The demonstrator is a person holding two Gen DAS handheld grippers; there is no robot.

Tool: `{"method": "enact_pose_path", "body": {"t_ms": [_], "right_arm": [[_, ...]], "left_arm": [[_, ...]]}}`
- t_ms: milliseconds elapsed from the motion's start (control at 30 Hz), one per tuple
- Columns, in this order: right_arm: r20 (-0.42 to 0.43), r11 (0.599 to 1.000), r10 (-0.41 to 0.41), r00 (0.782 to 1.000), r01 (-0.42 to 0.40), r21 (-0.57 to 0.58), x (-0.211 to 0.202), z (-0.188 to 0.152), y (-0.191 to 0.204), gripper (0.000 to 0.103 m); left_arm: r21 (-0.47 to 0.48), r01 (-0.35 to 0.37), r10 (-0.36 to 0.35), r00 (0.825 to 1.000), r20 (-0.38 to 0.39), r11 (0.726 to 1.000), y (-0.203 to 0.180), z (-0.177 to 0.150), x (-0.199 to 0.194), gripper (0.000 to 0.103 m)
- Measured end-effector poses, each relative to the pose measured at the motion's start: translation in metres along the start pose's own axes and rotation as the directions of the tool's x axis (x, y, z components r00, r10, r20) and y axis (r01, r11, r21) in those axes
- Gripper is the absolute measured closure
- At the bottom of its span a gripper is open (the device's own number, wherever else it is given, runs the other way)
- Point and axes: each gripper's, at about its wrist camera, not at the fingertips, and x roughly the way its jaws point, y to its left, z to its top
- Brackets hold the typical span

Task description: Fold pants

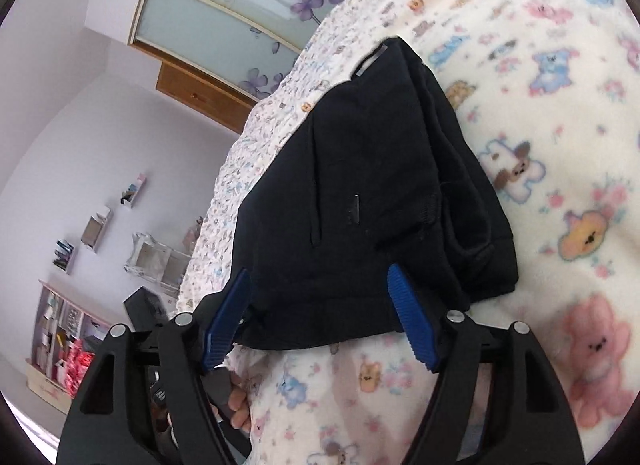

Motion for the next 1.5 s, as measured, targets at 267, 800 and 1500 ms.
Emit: {"method": "enact_pose_path", "body": {"t_ms": [267, 800, 1500], "right_arm": [[0.137, 0.961, -0.189, 0.972, 0.212, -0.178, -0.027, -0.025, 0.041, 0.006], [0.433, 0.718, -0.421, 0.797, 0.585, -0.378, -0.043, -0.121, 0.088, 0.001], [0.533, 0.586, -0.514, 0.672, 0.729, -0.354, -0.018, -0.135, 0.088, 0.001]], "left_arm": [[0.094, -0.155, 0.14, 0.979, 0.15, 0.983, -0.009, -0.025, -0.058, 0.002], [0.122, -0.183, 0.14, 0.945, 0.296, 0.976, -0.01, -0.094, -0.108, 0.002], [0.119, -0.163, 0.118, 0.94, 0.319, 0.979, -0.01, -0.095, -0.11, 0.002]]}}
